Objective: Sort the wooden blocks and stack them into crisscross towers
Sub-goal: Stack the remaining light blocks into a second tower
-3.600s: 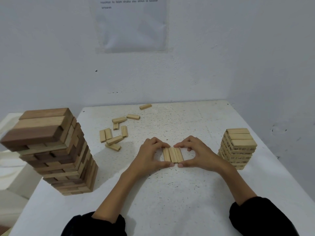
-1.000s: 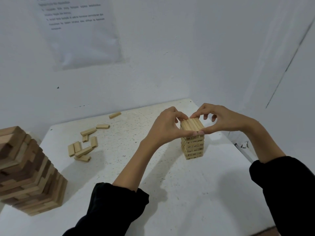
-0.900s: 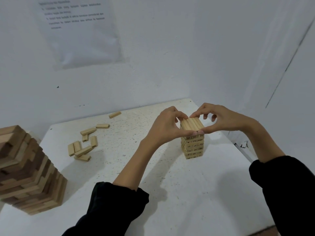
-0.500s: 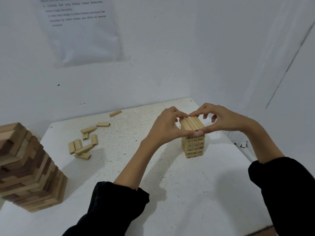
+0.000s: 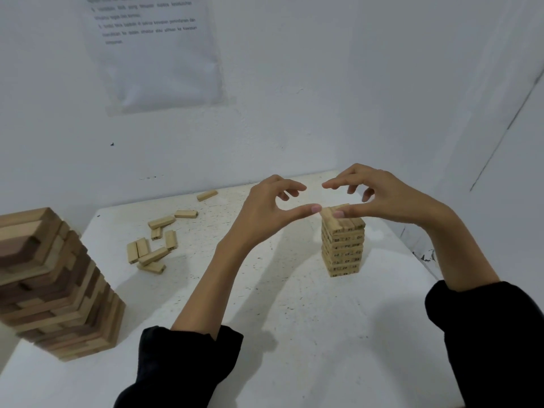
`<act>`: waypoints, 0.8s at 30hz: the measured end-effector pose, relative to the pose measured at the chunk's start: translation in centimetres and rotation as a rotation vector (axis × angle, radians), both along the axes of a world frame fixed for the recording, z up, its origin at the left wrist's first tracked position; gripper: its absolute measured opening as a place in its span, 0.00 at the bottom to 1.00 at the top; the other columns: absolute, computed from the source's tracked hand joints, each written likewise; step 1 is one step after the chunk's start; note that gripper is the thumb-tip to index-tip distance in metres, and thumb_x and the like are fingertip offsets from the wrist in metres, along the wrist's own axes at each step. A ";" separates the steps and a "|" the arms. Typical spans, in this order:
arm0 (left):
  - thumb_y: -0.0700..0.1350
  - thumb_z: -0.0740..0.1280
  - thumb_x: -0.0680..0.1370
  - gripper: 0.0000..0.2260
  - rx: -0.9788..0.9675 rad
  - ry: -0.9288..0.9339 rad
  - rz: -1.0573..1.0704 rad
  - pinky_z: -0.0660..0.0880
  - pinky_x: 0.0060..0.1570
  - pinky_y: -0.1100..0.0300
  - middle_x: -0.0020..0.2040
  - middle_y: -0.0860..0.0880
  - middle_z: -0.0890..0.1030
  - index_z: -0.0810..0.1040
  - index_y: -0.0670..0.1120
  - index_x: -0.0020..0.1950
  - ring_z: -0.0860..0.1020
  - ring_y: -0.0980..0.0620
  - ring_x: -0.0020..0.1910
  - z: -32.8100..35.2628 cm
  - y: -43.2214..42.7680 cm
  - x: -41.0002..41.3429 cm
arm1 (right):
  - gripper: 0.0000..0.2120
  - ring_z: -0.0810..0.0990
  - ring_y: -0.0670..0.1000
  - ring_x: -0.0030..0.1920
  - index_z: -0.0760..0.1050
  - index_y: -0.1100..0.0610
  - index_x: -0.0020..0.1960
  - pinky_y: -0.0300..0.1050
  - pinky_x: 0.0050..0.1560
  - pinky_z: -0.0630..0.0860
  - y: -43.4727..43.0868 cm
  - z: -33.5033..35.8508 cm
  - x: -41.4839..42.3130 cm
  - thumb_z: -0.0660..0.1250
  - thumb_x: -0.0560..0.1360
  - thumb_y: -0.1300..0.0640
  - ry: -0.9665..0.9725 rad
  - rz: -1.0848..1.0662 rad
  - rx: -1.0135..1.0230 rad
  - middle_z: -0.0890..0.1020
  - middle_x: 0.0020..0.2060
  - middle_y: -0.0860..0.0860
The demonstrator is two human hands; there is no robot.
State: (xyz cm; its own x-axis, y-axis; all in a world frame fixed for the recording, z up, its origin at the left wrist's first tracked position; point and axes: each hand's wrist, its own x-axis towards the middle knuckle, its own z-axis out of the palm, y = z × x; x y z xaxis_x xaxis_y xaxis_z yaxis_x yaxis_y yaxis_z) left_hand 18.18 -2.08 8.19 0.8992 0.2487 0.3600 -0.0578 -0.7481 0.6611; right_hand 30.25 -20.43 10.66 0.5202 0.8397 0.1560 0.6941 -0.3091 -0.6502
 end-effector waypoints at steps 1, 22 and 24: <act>0.67 0.66 0.63 0.27 -0.008 -0.005 0.014 0.70 0.46 0.68 0.49 0.58 0.77 0.80 0.53 0.56 0.75 0.62 0.48 0.1 0.5 -0.4 | 0.26 0.73 0.41 0.51 0.73 0.41 0.58 0.34 0.45 0.69 0.7 0.0 -0.4 0.67 0.61 0.38 -0.008 -0.013 0.016 0.74 0.55 0.44; 0.47 0.67 0.76 0.22 -0.034 0.136 0.822 0.62 0.63 0.50 0.69 0.42 0.65 0.69 0.43 0.69 0.61 0.43 0.68 -11.2 14.7 -6.0 | 0.28 0.61 0.54 0.65 0.60 0.51 0.73 0.44 0.60 0.63 23.6 -13.7 -7.1 0.65 0.76 0.49 -0.084 -0.115 -0.017 0.65 0.65 0.54; 0.47 0.67 0.76 0.22 0.024 0.098 0.861 0.60 0.64 0.49 0.70 0.43 0.64 0.69 0.43 0.69 0.60 0.43 0.69 -12.0 14.9 -5.5 | 0.29 0.62 0.54 0.64 0.59 0.49 0.74 0.45 0.58 0.62 25.2 -14.8 -7.0 0.63 0.76 0.45 -0.189 -0.139 -0.070 0.65 0.64 0.54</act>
